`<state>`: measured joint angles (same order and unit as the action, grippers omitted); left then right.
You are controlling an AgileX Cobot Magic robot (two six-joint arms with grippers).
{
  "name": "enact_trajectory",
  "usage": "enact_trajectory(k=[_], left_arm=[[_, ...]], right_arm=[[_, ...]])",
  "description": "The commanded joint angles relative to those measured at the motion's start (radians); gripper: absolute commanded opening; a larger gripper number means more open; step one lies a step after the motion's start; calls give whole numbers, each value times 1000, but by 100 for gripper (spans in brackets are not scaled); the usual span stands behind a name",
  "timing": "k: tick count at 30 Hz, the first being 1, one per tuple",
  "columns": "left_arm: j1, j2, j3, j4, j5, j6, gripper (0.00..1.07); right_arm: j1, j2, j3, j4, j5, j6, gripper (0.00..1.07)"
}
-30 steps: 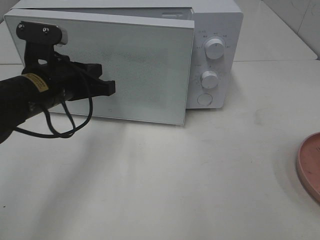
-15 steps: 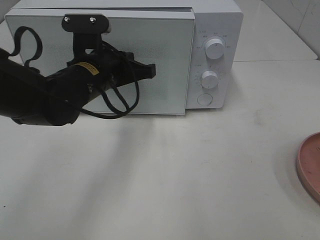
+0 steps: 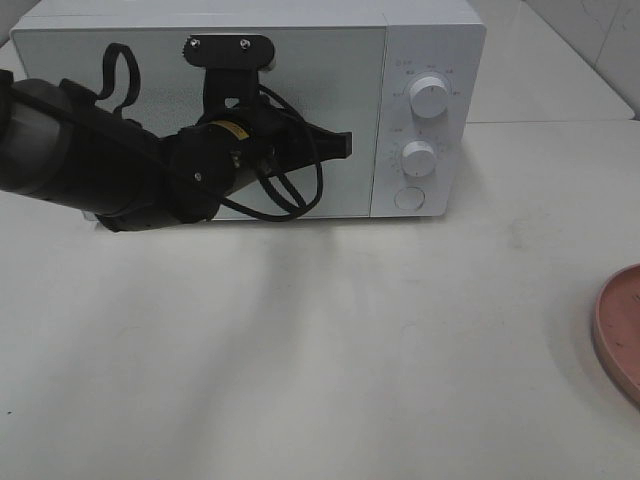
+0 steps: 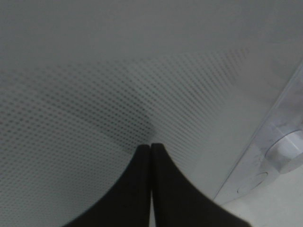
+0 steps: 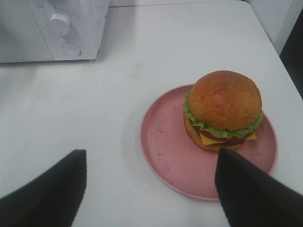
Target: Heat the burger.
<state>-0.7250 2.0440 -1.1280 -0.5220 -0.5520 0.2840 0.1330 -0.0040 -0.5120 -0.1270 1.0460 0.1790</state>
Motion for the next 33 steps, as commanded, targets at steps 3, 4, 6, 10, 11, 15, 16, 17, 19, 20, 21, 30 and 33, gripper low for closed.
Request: enact_trajectory(k=[3,4,6,10,11,15,16,17,19,20,21,30,33], left_arm=[[12,-22,-32,-63,-57,19,0],[4,-30,-26,-63,-48,24,0],[-14,-46,-6,-63,-42,25,0],[-49,-97,45,-64,28,25,0],[-53,-108,50,-64,74,25,0],[-53,-133,50,-54,232,25,11],[-49,-144,50,-35,353,25,32],[-49,-144,50,-35,353,25,32],[-49,-162,50,-27,526,24,81],[-49,-162,50,-27,526,24,81],[-49,-173,50,-26,624,24,93],[-49,-262,50,207,929,22,100],[-49,-305,50,241,1043,4,100]], right_arm=[[-4,-27,2,-2,-4,-16,74],[-4,-27,2,-2,-4,-16,74],[-4,-27,2,-2,-4,-16,74],[-4,-27,2,-2,-4,-16,74],[-4,-27,2,-2,-4,-16,74],[-4,-27,2,-2,-4,-16,74],[-4,-27,2,-2,-4,-16,74],[-4,-27,2,-2,-4,-16,74],[-4,-27,2,-2,-4,-16,74],[-4,-27,2,-2,-4,-16,74],[-4,-27,2,-2,-4,-16,74],[-4,-27,2,-2,-4,-16,74],[-4,-27,2,-2,-4,-16,74]])
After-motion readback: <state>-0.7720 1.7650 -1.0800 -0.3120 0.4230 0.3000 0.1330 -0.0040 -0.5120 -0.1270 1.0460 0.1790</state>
